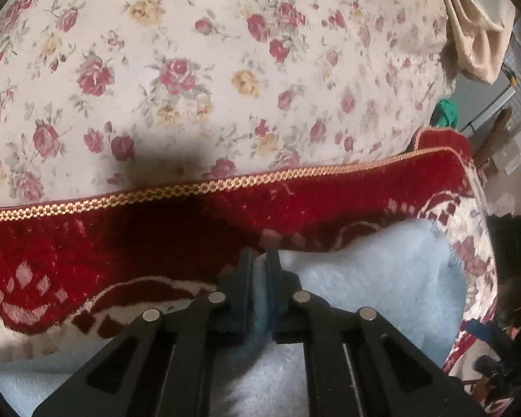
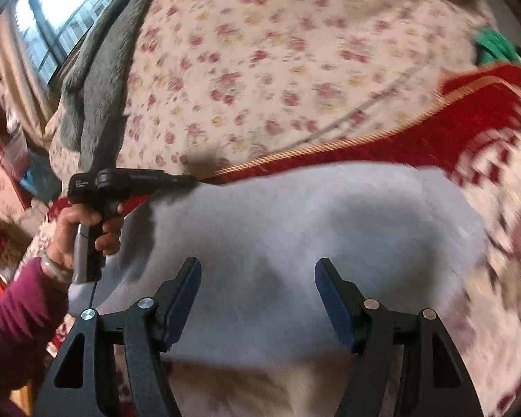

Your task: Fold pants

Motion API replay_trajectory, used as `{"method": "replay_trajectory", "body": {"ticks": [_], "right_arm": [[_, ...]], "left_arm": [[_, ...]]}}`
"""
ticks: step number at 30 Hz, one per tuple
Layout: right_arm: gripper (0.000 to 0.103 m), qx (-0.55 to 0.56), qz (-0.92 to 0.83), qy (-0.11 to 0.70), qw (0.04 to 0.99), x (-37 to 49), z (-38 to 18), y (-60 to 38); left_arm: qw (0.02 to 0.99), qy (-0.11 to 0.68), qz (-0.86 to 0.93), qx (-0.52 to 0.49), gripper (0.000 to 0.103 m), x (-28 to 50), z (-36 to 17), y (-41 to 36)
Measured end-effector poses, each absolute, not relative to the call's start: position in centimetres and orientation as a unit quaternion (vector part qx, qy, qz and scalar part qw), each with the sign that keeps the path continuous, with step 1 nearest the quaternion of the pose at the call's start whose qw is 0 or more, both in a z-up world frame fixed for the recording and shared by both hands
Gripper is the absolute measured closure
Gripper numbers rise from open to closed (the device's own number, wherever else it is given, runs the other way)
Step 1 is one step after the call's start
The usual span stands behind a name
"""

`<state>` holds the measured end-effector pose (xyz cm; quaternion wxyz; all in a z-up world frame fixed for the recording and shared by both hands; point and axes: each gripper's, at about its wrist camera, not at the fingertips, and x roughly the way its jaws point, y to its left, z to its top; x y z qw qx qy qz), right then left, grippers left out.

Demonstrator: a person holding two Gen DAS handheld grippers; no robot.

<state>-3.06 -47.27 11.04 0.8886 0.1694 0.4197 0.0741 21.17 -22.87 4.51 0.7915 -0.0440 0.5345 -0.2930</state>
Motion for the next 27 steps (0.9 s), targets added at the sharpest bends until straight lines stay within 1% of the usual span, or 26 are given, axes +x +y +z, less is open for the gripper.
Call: {"method": "replay_trajectory", "body": {"ticks": [2,4,8,13,14,15,16,17,20,23,27], "right_arm": [[0.023,0.186,0.061,0.427,0.883,-5.0,11.0,-48.6],[0.020,0.193,0.038,0.434,0.879,-6.3,10.7,-49.9],[0.020,0.222,-0.010,0.442,0.869,-6.2,9.3,-52.7],[0.020,0.333,-0.010,0.427,0.841,-3.5,6.4,-56.4],[0.025,0.359,-0.016,0.428,0.829,-3.1,5.4,-57.0],[0.036,0.387,-0.001,0.416,0.823,-2.7,4.7,-57.5],[0.064,0.389,0.008,0.403,0.828,-2.3,4.7,-57.6],[0.070,0.374,0.007,0.399,0.837,-2.1,5.1,-57.5],[0.080,0.336,0.030,0.374,0.864,-1.9,7.4,-56.7],[0.086,0.281,0.034,0.355,0.891,-1.3,10.4,-55.9],[0.087,0.248,0.040,0.347,0.904,-0.8,12.1,-54.7]], "left_arm": [[0.796,0.531,-0.289,-0.031,0.095,20.8,4.5,-23.3],[0.800,0.527,-0.285,-0.027,0.095,20.7,4.6,-23.5],[0.801,0.528,-0.280,-0.036,0.095,21.1,4.6,-23.4],[0.803,0.528,-0.274,-0.037,0.095,21.3,4.4,-23.2],[0.803,0.529,-0.273,-0.036,0.095,21.4,4.3,-23.3],[0.803,0.529,-0.271,-0.036,0.095,21.4,4.3,-23.3],[0.803,0.529,-0.271,-0.039,0.095,21.5,4.3,-23.3],[0.803,0.529,-0.271,-0.043,0.095,21.6,4.4,-23.2],[0.803,0.526,-0.274,-0.060,0.095,21.9,4.8,-22.7],[0.802,0.524,-0.275,-0.076,0.095,22.0,5.1,-22.2],[0.804,0.524,-0.270,-0.079,0.095,22.1,5.1,-22.3]]}}
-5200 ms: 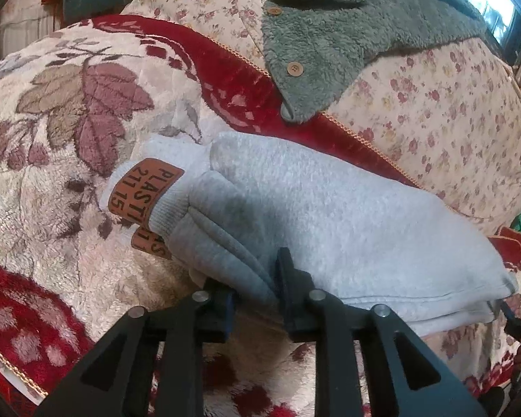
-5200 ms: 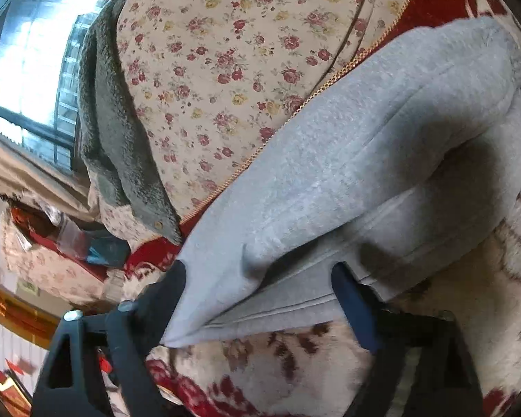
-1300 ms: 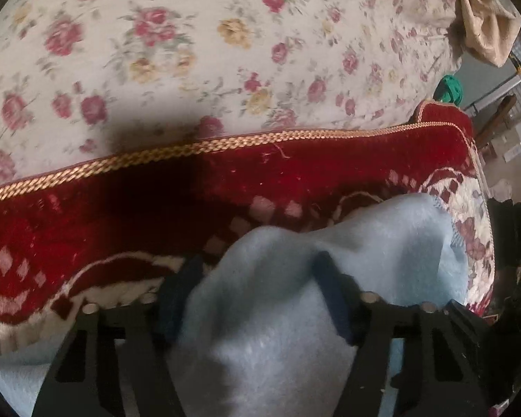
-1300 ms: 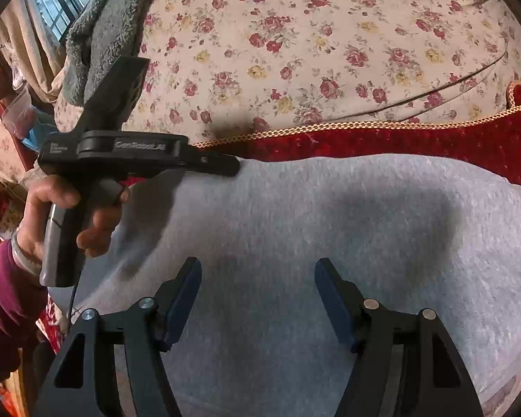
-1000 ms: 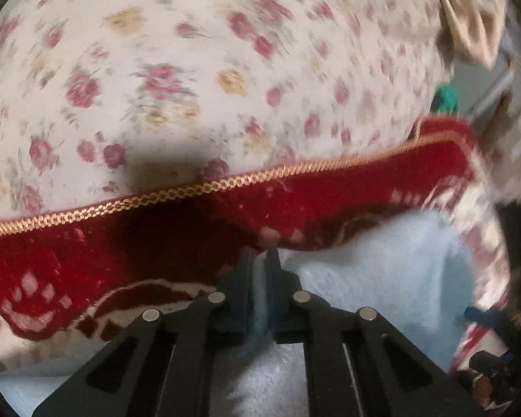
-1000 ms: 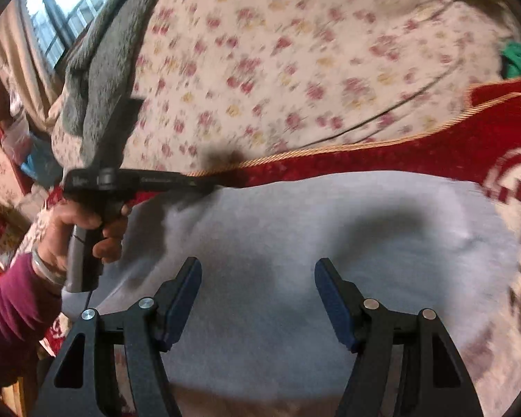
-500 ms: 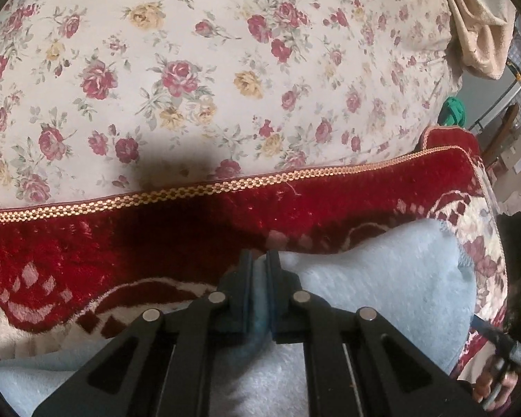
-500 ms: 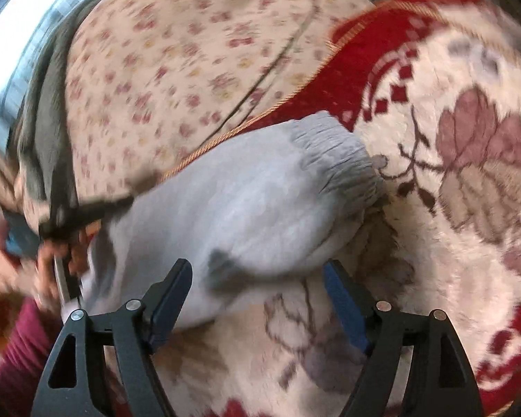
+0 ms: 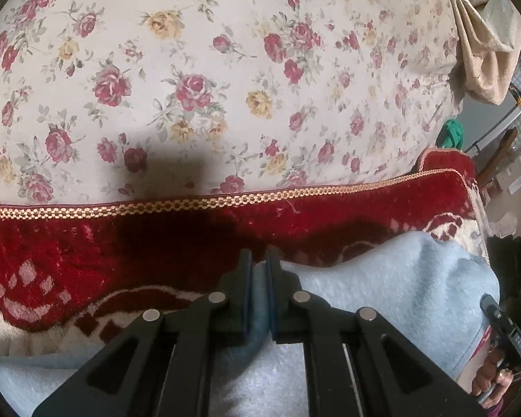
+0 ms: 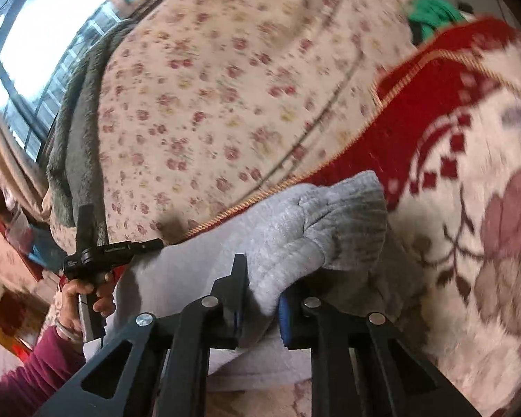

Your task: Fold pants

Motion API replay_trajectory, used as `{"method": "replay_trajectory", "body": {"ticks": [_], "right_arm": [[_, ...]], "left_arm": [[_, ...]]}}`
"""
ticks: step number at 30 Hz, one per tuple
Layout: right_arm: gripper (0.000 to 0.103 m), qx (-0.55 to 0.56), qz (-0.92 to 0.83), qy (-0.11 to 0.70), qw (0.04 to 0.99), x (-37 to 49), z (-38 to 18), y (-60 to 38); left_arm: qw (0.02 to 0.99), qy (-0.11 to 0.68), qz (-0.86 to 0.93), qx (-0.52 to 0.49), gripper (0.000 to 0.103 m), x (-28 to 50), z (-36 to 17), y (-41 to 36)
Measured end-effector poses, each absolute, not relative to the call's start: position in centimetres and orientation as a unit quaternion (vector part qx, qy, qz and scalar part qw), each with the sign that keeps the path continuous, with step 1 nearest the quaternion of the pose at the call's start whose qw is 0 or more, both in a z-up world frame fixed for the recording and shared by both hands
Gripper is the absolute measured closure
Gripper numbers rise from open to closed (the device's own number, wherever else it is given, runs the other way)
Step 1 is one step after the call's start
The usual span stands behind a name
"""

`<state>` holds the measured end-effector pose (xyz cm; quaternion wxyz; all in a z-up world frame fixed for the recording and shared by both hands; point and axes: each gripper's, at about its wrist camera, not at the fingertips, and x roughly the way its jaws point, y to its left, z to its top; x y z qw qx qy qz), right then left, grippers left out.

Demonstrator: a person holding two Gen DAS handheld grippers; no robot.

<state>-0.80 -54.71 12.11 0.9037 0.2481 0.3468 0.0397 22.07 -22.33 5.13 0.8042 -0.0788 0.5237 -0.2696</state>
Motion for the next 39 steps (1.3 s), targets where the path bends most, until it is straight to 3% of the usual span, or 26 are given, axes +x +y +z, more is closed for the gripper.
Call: {"method": "replay_trajectory", "body": {"ticks": [5,9,10,11,12,13,14,26,39], "right_arm": [[0.085,0.258,0.006,0.396,0.881,-2.5,8.9,-55.1],[0.070,0.347,-0.004,0.399,0.849,-4.6,5.7,-57.2],[0.049,0.377,0.008,0.386,0.842,-5.2,5.5,-57.7],[0.021,0.401,0.012,0.378,0.834,-6.0,5.5,-58.0],[0.016,0.404,0.006,0.378,0.833,-6.3,5.6,-58.0],[0.015,0.400,0.003,0.381,0.834,-6.5,5.7,-57.8],[0.015,0.383,0.008,0.392,0.836,-6.5,6.0,-57.3],[0.015,0.203,0.038,0.393,0.896,-5.2,12.0,-47.7],[0.017,0.179,0.037,0.439,0.880,-3.1,7.1,-45.0]], "left_arm": [[0.807,0.531,-0.254,-0.037,0.095,21.7,3.8,-23.5],[0.815,0.525,-0.246,-0.018,0.091,21.4,3.6,-24.1],[0.815,0.523,-0.247,-0.019,0.085,21.4,3.7,-24.1],[0.816,0.522,-0.248,-0.023,0.078,21.5,3.8,-23.9],[0.817,0.522,-0.243,-0.030,0.056,21.6,4.1,-23.6],[0.818,0.521,-0.241,-0.037,0.033,21.7,4.2,-23.2],[0.819,0.519,-0.241,-0.049,0.027,21.8,4.4,-22.8],[0.838,0.494,-0.227,-0.033,0.026,17.9,6.5,-20.3],[0.845,0.504,-0.181,0.006,0.026,17.7,2.8,-21.0]]}}
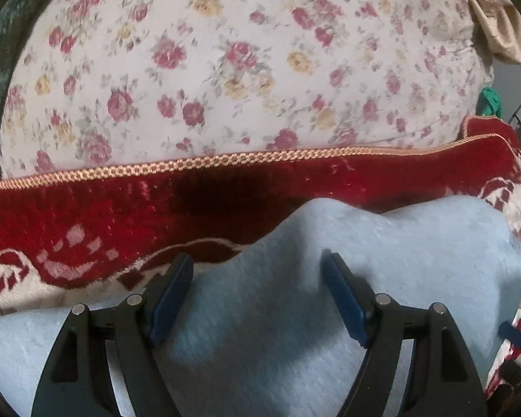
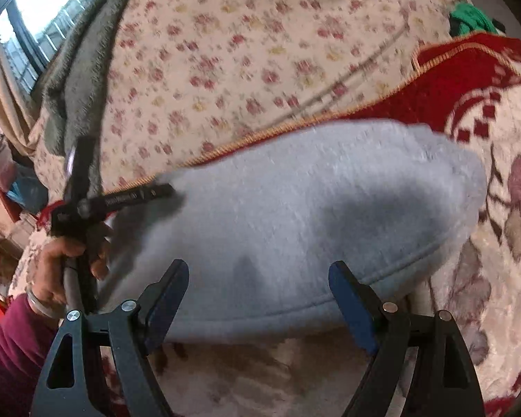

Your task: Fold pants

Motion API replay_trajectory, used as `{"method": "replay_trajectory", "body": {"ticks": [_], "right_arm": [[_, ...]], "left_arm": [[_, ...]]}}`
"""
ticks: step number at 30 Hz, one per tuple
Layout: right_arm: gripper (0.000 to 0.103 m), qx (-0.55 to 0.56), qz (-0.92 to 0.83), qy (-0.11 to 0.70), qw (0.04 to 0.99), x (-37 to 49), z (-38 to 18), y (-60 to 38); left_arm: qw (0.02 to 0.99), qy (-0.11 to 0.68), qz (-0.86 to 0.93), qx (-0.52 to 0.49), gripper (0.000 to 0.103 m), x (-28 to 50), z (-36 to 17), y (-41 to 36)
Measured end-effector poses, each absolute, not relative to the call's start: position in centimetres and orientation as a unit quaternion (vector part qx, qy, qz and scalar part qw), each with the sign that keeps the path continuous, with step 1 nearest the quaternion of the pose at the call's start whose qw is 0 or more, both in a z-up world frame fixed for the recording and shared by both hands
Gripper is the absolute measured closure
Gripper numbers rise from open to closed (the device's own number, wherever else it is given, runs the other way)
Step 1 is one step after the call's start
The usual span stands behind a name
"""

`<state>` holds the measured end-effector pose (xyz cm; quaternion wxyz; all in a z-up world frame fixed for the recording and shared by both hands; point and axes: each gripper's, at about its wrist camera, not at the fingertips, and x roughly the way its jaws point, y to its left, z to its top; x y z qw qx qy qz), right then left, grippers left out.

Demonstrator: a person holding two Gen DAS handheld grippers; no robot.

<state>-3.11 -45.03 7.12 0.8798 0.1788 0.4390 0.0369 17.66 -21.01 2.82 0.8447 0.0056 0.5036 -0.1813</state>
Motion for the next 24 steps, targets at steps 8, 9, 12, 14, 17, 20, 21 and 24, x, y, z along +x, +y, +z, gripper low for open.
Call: {"method": "replay_trajectory", "body": {"ticks": [8,9,12,14,17,20,21,24], "right_arm": [[0.017,0.206,0.056,0.431,0.877,-4.0,7.7,-45.6],[0.017,0.218,0.058,0.431,0.874,-4.2,7.9,-45.8],[0.016,0.238,0.046,0.423,0.873,-5.5,8.4,-46.8],[0.012,0.255,0.035,0.418,0.871,-6.6,8.5,-47.8],[0.009,0.297,0.025,0.414,0.860,-7.7,7.9,-49.6],[0.009,0.353,0.032,0.409,0.841,-7.8,6.7,-51.0],[0.008,0.375,0.034,0.404,0.834,-7.7,6.1,-51.4],[0.007,0.424,0.040,0.386,0.818,-7.4,5.0,-52.2]], "left_arm": [[0.845,0.504,-0.180,-0.008,0.026,16.8,3.4,-20.1],[0.843,0.506,-0.181,-0.015,0.026,16.5,3.7,-19.7],[0.839,0.509,-0.187,-0.046,0.015,15.2,4.6,-18.0],[0.839,0.505,-0.191,-0.068,0.013,13.9,5.4,-16.5],[0.838,0.502,-0.190,-0.096,0.012,11.8,6.4,-14.2],[0.838,0.500,-0.182,-0.122,0.008,9.3,7.1,-11.3],[0.836,0.501,-0.179,-0.134,0.008,8.4,7.2,-10.2],[0.828,0.511,-0.155,-0.170,0.005,5.9,6.6,-6.5]]}}
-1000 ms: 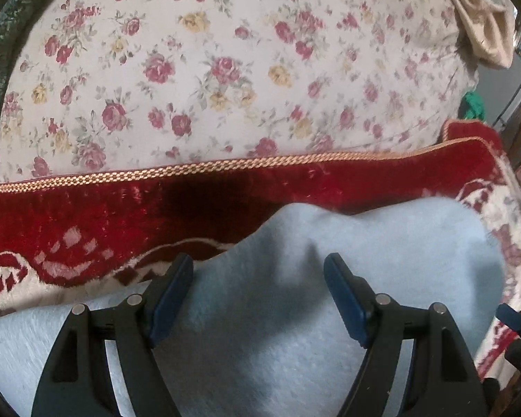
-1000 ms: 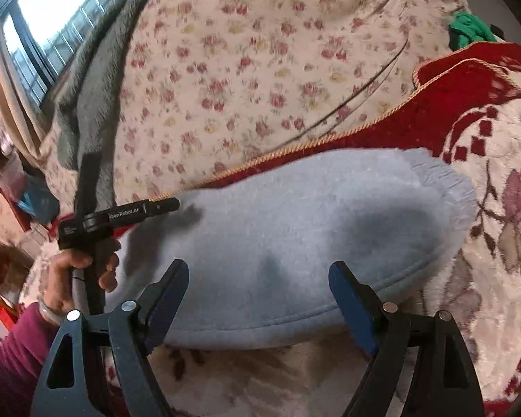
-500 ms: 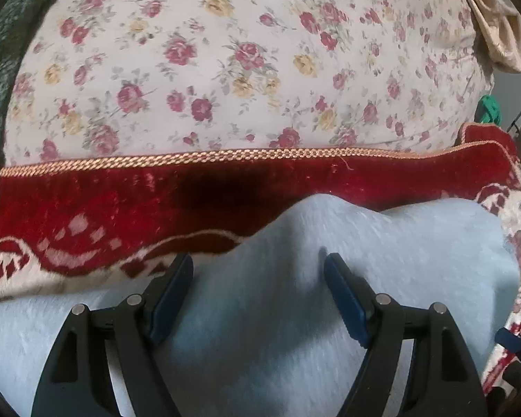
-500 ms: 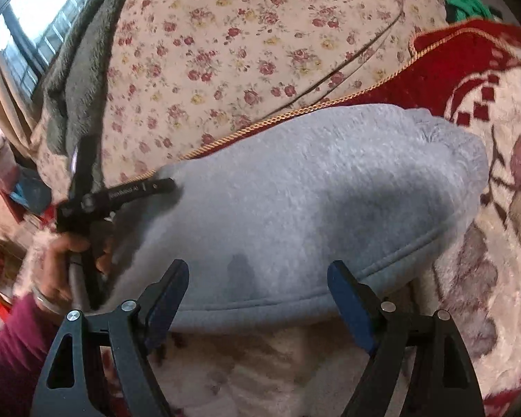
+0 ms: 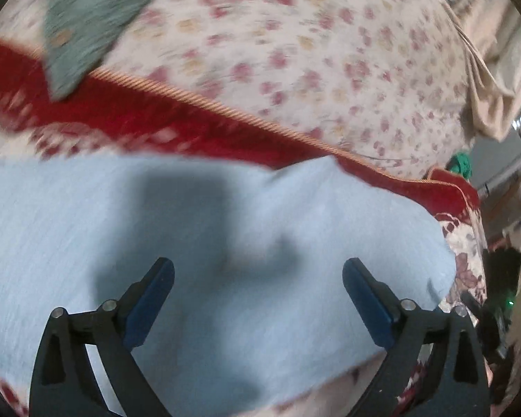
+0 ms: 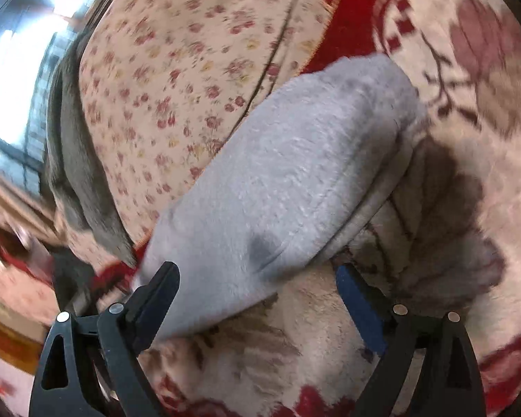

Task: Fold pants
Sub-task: 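Move both open tools over the folded sweatpants near the label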

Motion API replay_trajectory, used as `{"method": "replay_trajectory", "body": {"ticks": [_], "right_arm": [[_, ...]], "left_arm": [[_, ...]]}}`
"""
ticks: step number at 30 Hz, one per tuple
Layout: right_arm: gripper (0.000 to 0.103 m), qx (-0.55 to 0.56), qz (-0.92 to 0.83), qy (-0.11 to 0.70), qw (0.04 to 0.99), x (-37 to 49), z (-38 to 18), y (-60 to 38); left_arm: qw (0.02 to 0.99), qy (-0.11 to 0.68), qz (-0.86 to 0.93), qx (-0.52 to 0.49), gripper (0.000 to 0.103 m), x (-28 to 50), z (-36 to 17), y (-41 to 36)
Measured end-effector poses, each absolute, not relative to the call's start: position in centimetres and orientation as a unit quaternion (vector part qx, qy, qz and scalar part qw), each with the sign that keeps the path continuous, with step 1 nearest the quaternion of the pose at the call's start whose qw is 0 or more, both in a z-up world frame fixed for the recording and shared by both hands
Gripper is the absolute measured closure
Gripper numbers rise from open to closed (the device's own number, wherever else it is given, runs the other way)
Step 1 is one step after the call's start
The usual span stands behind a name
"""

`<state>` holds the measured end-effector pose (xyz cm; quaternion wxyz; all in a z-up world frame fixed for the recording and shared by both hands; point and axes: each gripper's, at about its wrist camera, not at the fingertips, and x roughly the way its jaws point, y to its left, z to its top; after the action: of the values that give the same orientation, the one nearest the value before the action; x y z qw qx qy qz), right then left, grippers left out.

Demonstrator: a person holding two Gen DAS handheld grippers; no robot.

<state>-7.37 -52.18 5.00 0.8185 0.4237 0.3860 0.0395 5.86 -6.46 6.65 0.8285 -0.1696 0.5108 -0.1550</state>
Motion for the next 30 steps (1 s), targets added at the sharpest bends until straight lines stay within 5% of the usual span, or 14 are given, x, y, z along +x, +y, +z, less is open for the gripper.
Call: {"method": "replay_trajectory", "body": {"ticks": [16,30], "right_arm": [[0.006,0.314,0.070,0.451,0.833,-6.4,7.8,-45.5],[0.006,0.067,0.325,0.486,0.809,0.0,9.1,-19.1]], "left_arm": [[0.842,0.476,0.034,-0.251,0.005,-3.7,6.5,12.4],[0.820,0.473,0.080,-0.313,0.004,-6.0,4.3,15.8]]}}
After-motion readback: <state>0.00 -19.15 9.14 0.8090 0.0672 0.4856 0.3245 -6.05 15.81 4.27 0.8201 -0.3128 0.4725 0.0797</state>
